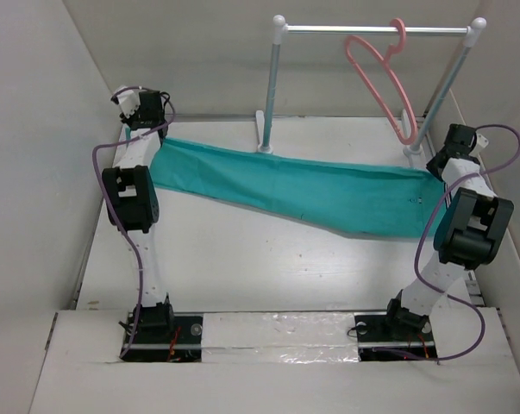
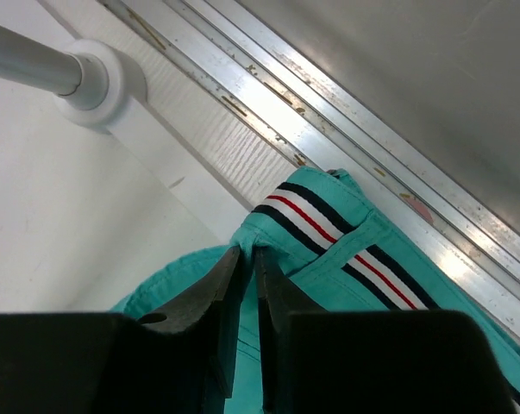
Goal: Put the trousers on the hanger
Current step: Fold the trousers at the center of the board.
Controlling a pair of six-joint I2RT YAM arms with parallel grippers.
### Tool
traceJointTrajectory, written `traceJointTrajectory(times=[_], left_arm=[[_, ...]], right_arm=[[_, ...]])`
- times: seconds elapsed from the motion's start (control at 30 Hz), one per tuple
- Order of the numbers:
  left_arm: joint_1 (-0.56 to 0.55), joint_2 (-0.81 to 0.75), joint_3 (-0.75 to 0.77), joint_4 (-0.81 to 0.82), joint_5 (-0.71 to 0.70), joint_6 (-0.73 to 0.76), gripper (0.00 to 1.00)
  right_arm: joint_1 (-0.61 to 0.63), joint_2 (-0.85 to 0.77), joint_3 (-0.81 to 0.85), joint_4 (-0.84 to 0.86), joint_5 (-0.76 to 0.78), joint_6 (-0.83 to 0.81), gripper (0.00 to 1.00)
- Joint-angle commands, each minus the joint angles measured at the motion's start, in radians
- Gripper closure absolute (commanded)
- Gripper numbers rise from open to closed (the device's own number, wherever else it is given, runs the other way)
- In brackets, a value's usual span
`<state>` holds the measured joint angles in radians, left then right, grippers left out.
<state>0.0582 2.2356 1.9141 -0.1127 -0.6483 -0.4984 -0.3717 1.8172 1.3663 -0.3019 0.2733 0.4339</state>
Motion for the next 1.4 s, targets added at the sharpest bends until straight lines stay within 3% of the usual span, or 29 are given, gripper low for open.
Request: traceJointTrajectory(times=[0.0,0.07,0.1,0.2,0.3,0.37,0.47,0.5,0.53,0.57,0.6,0.63,0.67,0.77,0.8,0.87,1.0,1.13,1.37], left_arm=[[0.002,0.001,0.082,0.021,-0.024,0.061,0.84],[0.002,0.016,0.097,0.036,-0.019,0.083,0.77],[0.002,0.021,0.108,0.036,-0.004,0.102,0.63],[0.002,0.016,0.111,0.007,-0.002,0.1,0.48],[0.002,-0.046,0.025,0.021,-0.004,0.095,0.46],[0.002,-0.117,-0.071,0.042,0.015,0.087,0.46],[0.002,-0.194,-0.202,0.036,0.048,0.07,0.47],[0.012,-0.208,-0.234,0.022,0.059,0.055,0.48],[0.023,-0.234,-0.291,0.009,0.087,0.04,0.51],[0.035,-0.247,-0.32,-0.007,0.113,0.026,0.53],[0.063,-0.281,-0.39,-0.008,0.162,0.018,0.56],[0.077,-0.301,-0.436,0.002,0.189,0.012,0.57],[0.086,-0.321,-0.478,0.04,0.214,0.011,0.59],[0.095,-0.341,-0.553,0.012,0.274,-0.008,0.57],[0.095,-0.329,-0.543,-0.016,0.292,-0.008,0.51],[0.104,-0.286,-0.501,-0.088,0.315,-0.009,0.46],[0.137,-0.277,-0.542,-0.082,0.374,-0.077,0.46],[0.149,-0.28,-0.599,-0.042,0.458,-0.15,0.46],[0.149,-0.234,-0.593,-0.038,0.47,-0.223,0.47]], right_arm=[[0.001,-0.005,0.033,0.11,0.046,-0.015,0.75],[-0.009,-0.013,0.027,0.121,0.032,-0.011,0.65],[-0.009,-0.018,0.021,0.122,0.024,-0.009,0.49],[-0.009,-0.056,0.004,0.126,-0.003,-0.006,0.19],[0.001,-0.149,-0.064,0.171,-0.019,0.0,0.06],[0.019,-0.243,-0.137,0.19,-0.04,0.006,0.04],[0.045,-0.349,-0.276,0.245,-0.08,0.008,0.04],[0.054,-0.427,-0.315,0.274,-0.094,0.008,0.07],[0.054,-0.468,-0.358,0.288,-0.108,0.009,0.17],[0.068,-0.511,-0.448,0.299,-0.149,0.009,0.31],[0.088,-0.598,-0.494,0.358,-0.17,0.011,0.69],[0.088,-0.64,-0.544,0.383,-0.19,0.009,0.93],[0.1,-0.677,-0.587,0.404,-0.228,0.011,1.0],[0.109,-0.785,-0.723,0.472,-0.317,0.012,1.0],[0.109,-0.801,-0.749,0.451,-0.345,0.002,0.99],[0.122,-0.846,-0.768,0.443,-0.388,-0.036,0.91],[0.122,-0.923,-0.802,0.386,-0.398,-0.064,0.55],[0.122,-0.955,-0.84,0.425,-0.425,-0.083,0.52],[0.122,-0.927,-0.832,0.403,-0.482,-0.106,0.52]])
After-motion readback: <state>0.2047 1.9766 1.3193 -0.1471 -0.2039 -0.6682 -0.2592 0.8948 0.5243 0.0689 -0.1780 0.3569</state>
